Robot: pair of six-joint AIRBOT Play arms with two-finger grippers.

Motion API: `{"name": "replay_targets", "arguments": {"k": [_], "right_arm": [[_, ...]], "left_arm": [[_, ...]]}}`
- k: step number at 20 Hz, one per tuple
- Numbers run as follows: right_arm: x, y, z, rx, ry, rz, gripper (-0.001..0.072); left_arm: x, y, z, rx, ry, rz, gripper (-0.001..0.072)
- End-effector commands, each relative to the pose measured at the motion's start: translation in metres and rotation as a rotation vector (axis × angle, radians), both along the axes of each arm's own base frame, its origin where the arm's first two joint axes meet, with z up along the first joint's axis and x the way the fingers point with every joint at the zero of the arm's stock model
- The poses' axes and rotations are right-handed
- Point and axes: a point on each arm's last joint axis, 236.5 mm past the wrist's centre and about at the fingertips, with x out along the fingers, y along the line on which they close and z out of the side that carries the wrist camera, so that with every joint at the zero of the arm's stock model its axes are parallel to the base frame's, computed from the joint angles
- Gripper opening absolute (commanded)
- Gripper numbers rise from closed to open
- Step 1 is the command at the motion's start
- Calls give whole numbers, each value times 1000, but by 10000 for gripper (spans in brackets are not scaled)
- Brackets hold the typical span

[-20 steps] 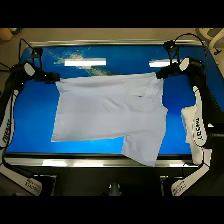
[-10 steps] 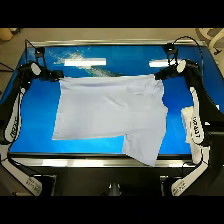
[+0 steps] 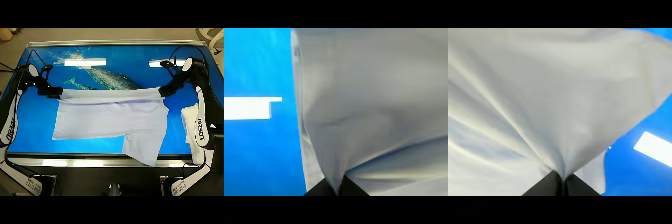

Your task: Fold the shirts.

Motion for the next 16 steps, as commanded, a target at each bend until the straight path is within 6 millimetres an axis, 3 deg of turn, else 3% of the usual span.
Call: {"name": "replay_targets", "arguments": {"k": [1, 5, 11, 12, 13, 14, 15, 16], "right_arm": [[-42, 12, -16, 55, 198, -12, 30], [-56, 17, -35, 75, 263, -30, 30], [-46, 10, -42, 47, 228, -58, 32], [-44, 11, -42, 51, 219, -59, 44], [-43, 13, -41, 60, 212, -61, 168], [-42, 13, -40, 64, 206, -58, 328], [-44, 7, -34, 53, 202, -33, 495], [-51, 0, -26, 45, 210, -5, 540]], "left_arm": [[-35, -1, -18, -5, 136, -22, 31], [-35, -1, -22, -6, 142, -22, 31], [-38, -4, -33, -22, 176, -8, 32], [-38, -4, -33, -22, 176, -8, 89], [-40, -4, -32, -22, 183, -11, 317], [-43, -2, -30, -16, 192, -10, 483], [-46, 3, -24, -17, 192, -3, 501], [-46, 12, -15, -19, 181, 17, 501]]}}
